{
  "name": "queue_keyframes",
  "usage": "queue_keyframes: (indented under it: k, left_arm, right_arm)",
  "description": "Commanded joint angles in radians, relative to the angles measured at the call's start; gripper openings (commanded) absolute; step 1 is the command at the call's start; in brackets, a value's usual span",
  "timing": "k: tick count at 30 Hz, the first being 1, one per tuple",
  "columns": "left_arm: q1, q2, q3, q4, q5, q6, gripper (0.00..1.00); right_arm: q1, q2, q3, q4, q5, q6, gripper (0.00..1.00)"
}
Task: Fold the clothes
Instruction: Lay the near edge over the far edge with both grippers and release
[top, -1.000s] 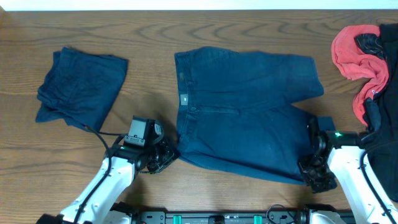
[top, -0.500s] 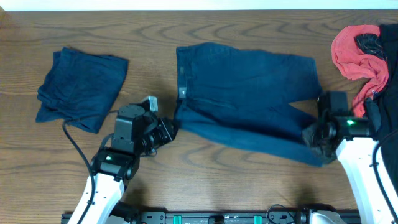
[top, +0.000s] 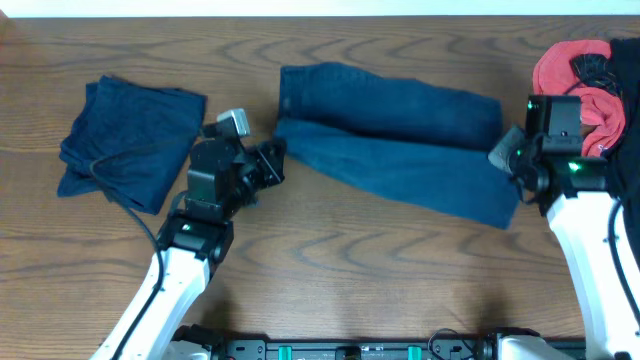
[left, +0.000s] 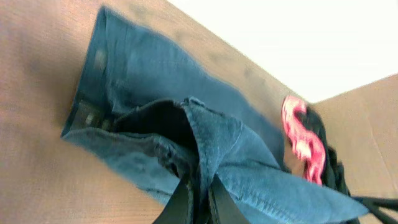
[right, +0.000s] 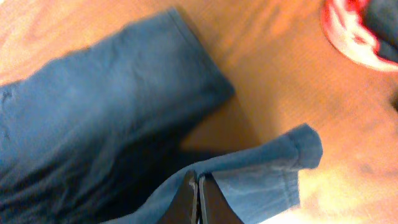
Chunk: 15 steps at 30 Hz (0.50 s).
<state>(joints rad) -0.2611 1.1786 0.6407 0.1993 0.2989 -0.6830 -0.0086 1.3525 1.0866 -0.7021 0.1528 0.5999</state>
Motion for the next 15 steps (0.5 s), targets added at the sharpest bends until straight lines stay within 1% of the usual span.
queue_keyframes:
  k: [1, 5, 7, 10, 12, 15]
  left_arm:
    - [0.016, 0.058, 0.027, 0.090, -0.156, 0.014, 0.06]
    - [0.019, 0.170, 0.038, 0.234, -0.163, 0.013, 0.06]
    - [0.025, 0.231, 0.065, 0.256, -0.163, 0.013, 0.06]
    - [0.034, 0.315, 0.133, 0.254, -0.161, 0.024, 0.06]
    - [0.035, 0.360, 0.186, 0.241, -0.159, 0.057, 0.06]
    - [0.035, 0.424, 0.297, 0.151, -0.159, 0.127, 0.06]
  right_arm:
    - [-0.005, 0.045, 0.016, 0.090, 0.086, -0.080, 0.02]
    - [-0.005, 0.092, 0.016, 0.261, 0.086, -0.082, 0.02]
    - [-0.005, 0.121, 0.016, 0.353, 0.081, -0.085, 0.01]
    - [-0.004, 0.157, 0.016, 0.445, 0.060, -0.086, 0.02]
    - [-0.004, 0.180, 0.016, 0.497, 0.043, -0.093, 0.02]
    - [-0.003, 0.217, 0.018, 0.573, 0.033, -0.093, 0.01]
